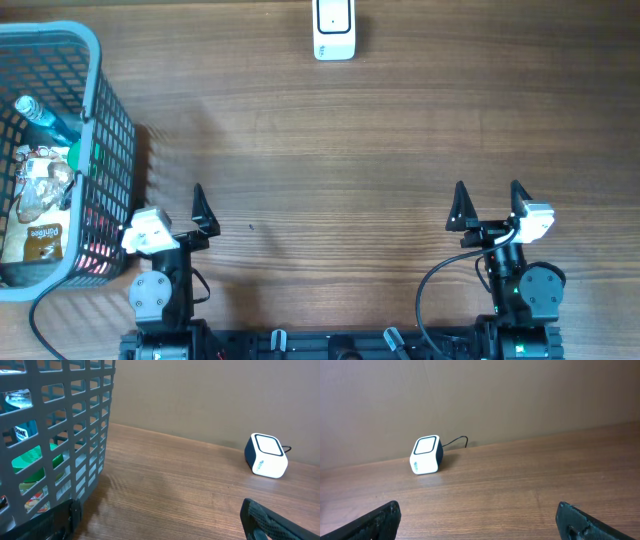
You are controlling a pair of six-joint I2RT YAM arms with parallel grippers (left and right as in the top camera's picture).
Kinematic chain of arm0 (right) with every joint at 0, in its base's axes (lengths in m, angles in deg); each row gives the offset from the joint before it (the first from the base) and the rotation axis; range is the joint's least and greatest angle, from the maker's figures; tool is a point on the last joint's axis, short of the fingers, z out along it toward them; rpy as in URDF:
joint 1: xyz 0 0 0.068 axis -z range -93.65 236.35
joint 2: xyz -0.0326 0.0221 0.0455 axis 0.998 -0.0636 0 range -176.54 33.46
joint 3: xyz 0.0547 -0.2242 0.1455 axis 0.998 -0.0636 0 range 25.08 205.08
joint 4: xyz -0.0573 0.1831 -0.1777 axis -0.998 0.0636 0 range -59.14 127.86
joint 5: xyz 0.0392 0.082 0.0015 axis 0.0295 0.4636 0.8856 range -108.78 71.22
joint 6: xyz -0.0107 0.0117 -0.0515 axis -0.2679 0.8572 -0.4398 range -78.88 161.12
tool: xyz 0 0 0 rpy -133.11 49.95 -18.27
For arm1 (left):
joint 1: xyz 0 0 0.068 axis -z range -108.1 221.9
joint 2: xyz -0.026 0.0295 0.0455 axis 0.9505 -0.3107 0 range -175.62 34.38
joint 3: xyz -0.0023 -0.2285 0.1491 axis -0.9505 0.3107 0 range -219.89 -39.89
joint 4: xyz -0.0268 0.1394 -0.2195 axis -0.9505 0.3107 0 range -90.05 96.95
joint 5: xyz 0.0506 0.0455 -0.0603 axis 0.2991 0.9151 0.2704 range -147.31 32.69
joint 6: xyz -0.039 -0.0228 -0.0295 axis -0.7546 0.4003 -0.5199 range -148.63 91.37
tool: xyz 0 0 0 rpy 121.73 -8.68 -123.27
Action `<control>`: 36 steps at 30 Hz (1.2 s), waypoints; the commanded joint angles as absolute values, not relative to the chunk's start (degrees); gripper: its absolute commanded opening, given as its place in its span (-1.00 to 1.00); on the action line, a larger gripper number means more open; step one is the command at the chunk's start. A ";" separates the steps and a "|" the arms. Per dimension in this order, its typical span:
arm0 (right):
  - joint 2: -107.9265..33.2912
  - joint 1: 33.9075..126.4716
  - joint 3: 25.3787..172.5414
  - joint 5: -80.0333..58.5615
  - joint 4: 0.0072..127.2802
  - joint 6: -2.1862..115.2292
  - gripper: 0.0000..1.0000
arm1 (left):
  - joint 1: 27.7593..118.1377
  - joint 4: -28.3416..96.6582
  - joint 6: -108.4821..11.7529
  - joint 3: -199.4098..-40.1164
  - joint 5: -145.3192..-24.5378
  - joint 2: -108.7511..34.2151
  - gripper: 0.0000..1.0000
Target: Scan the item barcode
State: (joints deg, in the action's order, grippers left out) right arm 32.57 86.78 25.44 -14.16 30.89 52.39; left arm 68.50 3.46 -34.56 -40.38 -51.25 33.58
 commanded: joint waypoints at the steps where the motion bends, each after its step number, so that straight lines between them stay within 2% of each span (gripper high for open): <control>1: 32.66 86.52 25.38 -14.90 30.78 51.78 1.00 | 68.28 3.64 -35.13 -40.23 -51.92 34.00 1.00; 17: 32.66 86.54 25.38 -15.31 30.78 51.80 1.00 | 68.28 2.89 -35.13 -40.23 -48.76 33.97 1.00; 19: 32.66 86.54 25.38 -15.31 30.78 51.80 1.00 | 68.30 1.76 -35.81 -40.23 -53.74 33.95 1.00; 21: 32.66 86.54 25.38 -15.31 30.78 51.82 1.00 | 68.28 2.52 -35.98 -40.23 -64.23 33.95 1.00; 28: 32.66 86.52 25.38 -14.86 30.78 51.84 1.00 | 68.30 3.46 -38.15 -40.23 -65.48 33.87 1.00; 36: 32.66 86.54 25.38 -14.88 30.78 51.82 1.00 | 68.30 3.39 -38.63 -43.29 -74.24 32.86 1.00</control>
